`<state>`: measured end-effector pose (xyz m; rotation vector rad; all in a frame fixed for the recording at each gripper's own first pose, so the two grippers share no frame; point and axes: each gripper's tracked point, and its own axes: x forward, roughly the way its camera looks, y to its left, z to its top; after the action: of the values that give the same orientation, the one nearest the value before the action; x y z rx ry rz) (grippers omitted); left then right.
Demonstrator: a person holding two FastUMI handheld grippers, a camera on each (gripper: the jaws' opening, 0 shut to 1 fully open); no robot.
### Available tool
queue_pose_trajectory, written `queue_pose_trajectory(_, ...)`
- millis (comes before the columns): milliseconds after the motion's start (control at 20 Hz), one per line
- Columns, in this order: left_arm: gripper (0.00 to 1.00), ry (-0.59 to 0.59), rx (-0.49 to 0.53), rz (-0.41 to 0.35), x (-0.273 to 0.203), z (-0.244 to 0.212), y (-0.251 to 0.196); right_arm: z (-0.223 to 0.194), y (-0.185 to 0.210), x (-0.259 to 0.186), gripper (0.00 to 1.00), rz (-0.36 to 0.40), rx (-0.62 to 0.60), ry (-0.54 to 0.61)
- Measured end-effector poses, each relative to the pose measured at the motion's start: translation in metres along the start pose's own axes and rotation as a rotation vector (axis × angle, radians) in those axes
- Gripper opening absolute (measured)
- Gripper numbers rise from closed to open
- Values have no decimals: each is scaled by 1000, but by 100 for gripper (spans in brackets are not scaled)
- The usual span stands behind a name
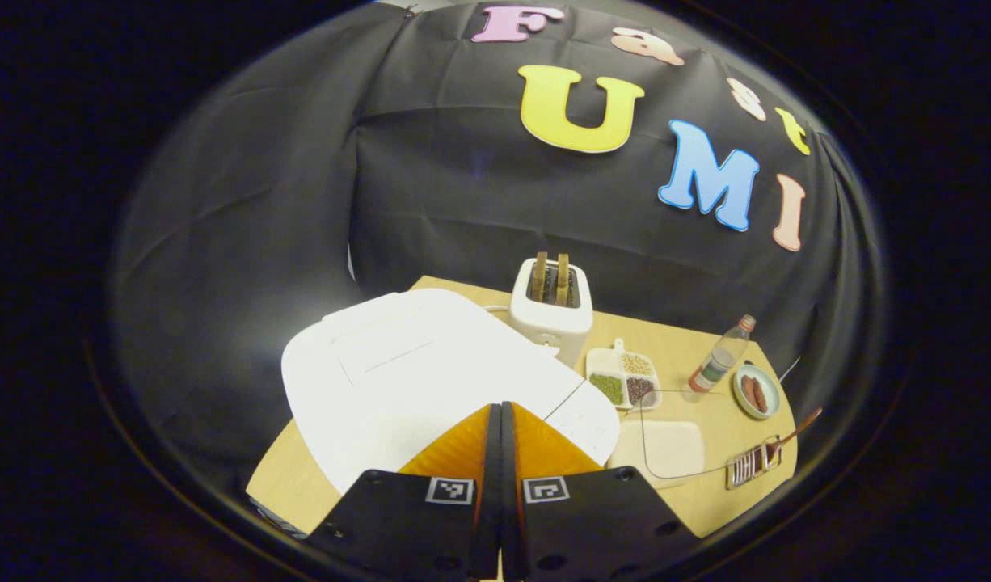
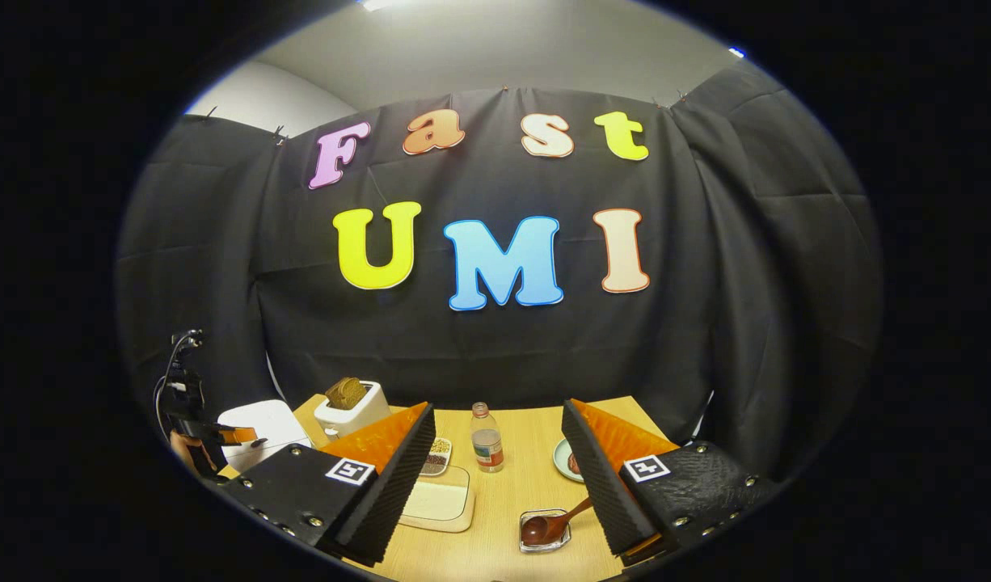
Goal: Close the left gripper, press the button to open the rice cooker; take a wooden spoon from the chopstick holder with the right hand, scoop a spoonful of rice and pour it into the rice cooker, then put the wooden spoon back into the chopstick holder.
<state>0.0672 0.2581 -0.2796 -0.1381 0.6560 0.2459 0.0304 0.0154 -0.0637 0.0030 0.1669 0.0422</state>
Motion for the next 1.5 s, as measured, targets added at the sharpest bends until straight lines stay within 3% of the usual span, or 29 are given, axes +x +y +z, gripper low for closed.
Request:
queue_pose_trajectory(350, 8, 23, 60, 23, 16, -10, 5, -1, -7, -3, 96, -27, 16, 6)
queue_pose_trajectory(700, 8, 10, 29, 29, 8, -1, 6, -8, -3, -6, 96, -11, 16, 20)
queue_pose_trajectory(1050, 10, -291, 113, 166, -57, 96, 19, -8, -7, -10, 96, -10, 31, 18)
queue_pose_trajectory(1200, 51, -358, 89, 170, -80, 122, 17, -7, -7, -11, 96, -6, 36, 12)
queue_pose_trajectory(1300, 63, -390, 83, 176, -91, 134, 12, -6, -8, -10, 96, -5, 36, 9)
queue_pose_trajectory(1450, 63, -465, 78, 138, -116, 144, -8, -7, -12, -10, 96, -4, 40, 4)
queue_pose_trajectory(1500, 75, -495, 79, 115, -127, 148, -19, -7, -14, -10, 96, -3, 42, 1)
